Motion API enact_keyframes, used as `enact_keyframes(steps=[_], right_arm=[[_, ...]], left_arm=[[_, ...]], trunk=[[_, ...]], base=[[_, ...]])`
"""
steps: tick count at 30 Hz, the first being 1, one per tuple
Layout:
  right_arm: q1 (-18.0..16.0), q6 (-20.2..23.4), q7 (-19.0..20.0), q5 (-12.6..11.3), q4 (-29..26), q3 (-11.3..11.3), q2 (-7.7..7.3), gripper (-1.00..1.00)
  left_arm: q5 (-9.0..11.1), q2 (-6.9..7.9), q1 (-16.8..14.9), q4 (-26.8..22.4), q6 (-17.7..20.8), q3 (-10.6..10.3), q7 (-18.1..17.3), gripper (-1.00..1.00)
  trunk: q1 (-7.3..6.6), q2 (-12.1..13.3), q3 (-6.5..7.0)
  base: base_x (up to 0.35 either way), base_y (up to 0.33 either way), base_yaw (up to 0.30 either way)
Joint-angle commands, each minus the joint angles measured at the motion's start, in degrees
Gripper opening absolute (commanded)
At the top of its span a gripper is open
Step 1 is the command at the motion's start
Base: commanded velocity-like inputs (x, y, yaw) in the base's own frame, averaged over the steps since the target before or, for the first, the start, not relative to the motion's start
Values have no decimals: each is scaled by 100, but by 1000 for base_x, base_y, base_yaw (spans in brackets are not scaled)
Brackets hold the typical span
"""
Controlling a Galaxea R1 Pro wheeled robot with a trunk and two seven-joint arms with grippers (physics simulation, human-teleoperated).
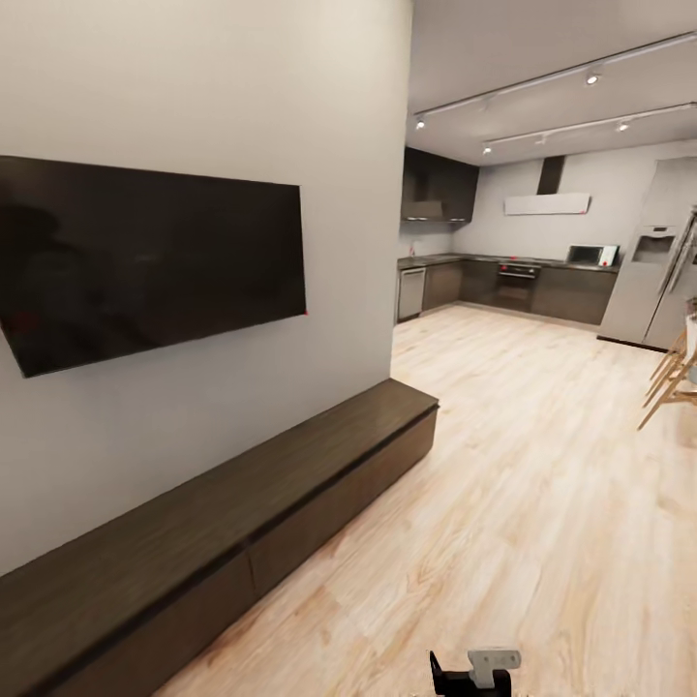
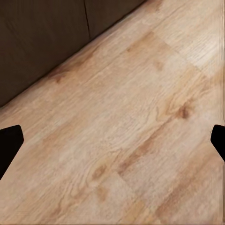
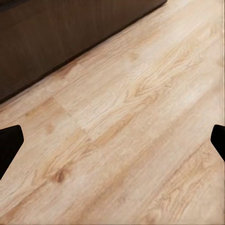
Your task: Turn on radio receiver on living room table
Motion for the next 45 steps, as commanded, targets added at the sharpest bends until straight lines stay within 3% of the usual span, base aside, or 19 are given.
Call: enact_keyframes(steps=[1,45], right_arm=[[0,-1,0,0,0,0,0,100],[0,-8,0,0,0,0,0,100]], left_arm=[[0,0,0,-1,0,-1,0,100],[1,0,0,7,0,2,2,100]], trunk=[[0,0,0],[0,0,0]], base=[[0,0,-256],[0,0,-256]])
